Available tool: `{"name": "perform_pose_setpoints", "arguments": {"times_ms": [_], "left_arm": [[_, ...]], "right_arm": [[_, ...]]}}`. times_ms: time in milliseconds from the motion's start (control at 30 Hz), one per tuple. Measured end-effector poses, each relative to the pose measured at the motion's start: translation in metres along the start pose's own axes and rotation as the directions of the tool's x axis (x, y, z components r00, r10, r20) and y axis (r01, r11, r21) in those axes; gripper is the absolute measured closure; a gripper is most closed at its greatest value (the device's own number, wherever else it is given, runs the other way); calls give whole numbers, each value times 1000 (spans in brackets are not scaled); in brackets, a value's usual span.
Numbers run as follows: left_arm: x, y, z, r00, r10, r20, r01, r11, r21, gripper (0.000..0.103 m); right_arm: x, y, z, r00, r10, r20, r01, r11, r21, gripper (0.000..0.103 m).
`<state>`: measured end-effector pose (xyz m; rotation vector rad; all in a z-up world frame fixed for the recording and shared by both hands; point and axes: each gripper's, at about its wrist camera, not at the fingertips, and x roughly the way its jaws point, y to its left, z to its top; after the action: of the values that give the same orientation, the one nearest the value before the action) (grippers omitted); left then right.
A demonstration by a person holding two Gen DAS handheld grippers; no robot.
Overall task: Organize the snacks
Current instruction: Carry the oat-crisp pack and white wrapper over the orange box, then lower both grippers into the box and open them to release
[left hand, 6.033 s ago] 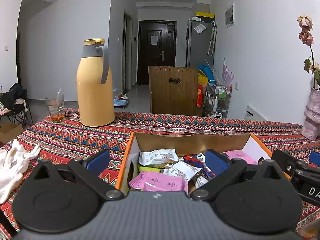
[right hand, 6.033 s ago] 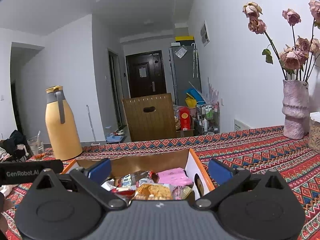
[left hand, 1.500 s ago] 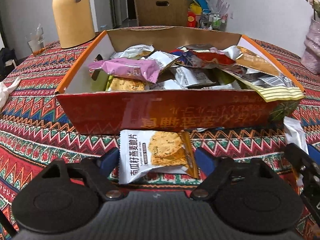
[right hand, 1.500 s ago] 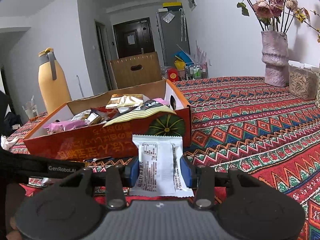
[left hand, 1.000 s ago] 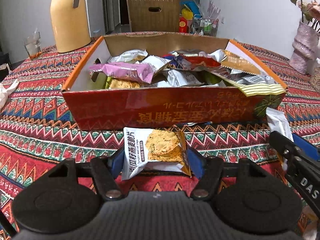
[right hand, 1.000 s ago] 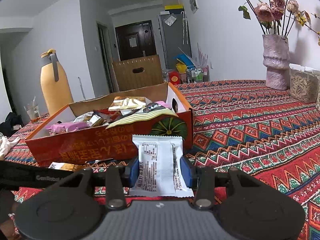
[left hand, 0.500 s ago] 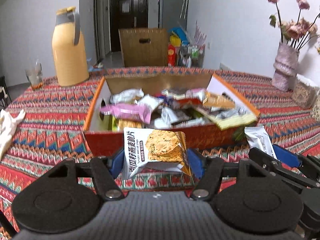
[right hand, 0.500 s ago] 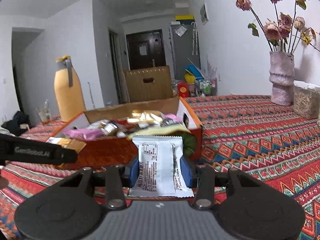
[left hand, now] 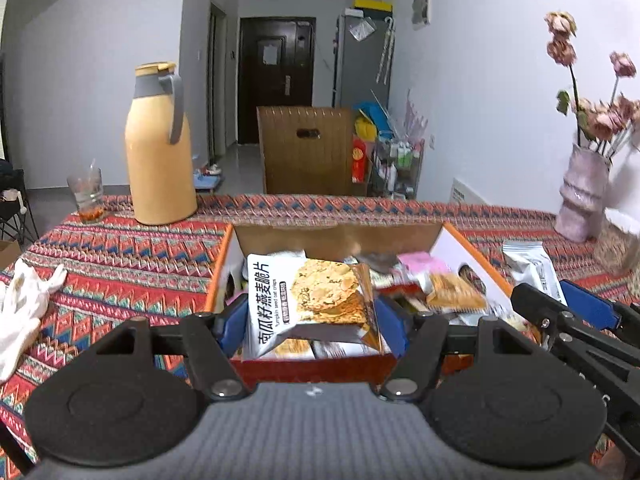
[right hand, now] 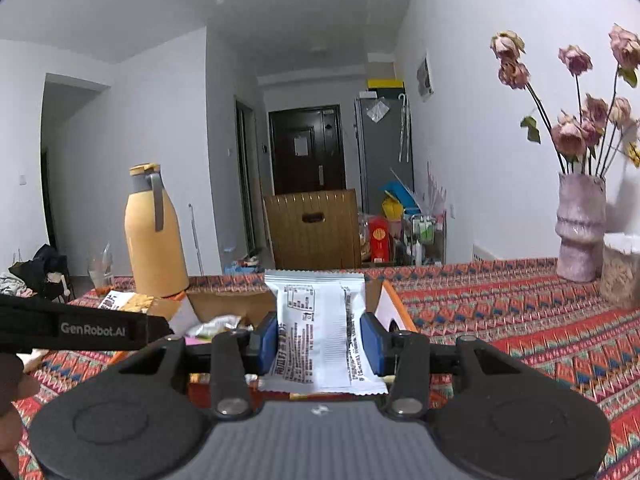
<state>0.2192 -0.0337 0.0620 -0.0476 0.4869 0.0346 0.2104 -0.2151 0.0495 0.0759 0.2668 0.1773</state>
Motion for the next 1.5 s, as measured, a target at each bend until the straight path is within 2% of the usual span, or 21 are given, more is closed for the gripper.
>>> {"name": "perform_pose_setpoints", "arguments": {"times_ms": [600, 1000, 1133, 1167, 1200, 1233, 1300, 1333, 1400, 1467, 1500], "left_arm": [[54, 19, 32, 998, 56, 29, -53, 995, -78, 35], [98, 21, 15, 996, 86, -4, -86, 995, -57, 35], [101, 24, 12, 996, 85, -10, -86, 995, -59, 30], [100, 25, 11, 997, 80, -11, -81, 995, -60, 24], [99, 26, 11, 997, 76, -11, -76, 995, -63, 18], [98, 26, 10, 997, 76, -6, -76, 995, -64, 16], [95, 26, 10, 996, 85, 5, -84, 994, -64, 5], [94, 26, 10, 996, 86, 11, -85, 994, -68, 2], [91, 26, 9, 996, 91, 24, -89, 993, -77, 0], [91, 26, 10, 996, 82, 17, -80, 994, -79, 0], [92, 26, 9, 997, 80, 14, -79, 994, -79, 0]], "right_arm": [[73, 6, 24, 1000, -9, 1, 9, 1000, -16, 60], [113, -5, 6, 999, -13, -42, 14, 1000, 9, 60], [119, -10, 2, 997, -10, -74, 12, 1000, 25, 58], [119, -11, 2, 997, -10, -79, 13, 999, 30, 58], [119, -13, 1, 997, -7, -83, 10, 999, 37, 52], [119, -15, 1, 997, -8, -83, 12, 999, 46, 46], [118, -16, 1, 997, -14, -77, 18, 998, 57, 27], [117, -18, 2, 997, -16, -75, 21, 998, 64, 24], [116, -22, 1, 997, -15, -74, 21, 996, 82, 10], [115, -25, 0, 997, -10, -74, 18, 995, 103, 0], [115, -26, 0, 997, -8, -76, 16, 994, 111, 0]]}}
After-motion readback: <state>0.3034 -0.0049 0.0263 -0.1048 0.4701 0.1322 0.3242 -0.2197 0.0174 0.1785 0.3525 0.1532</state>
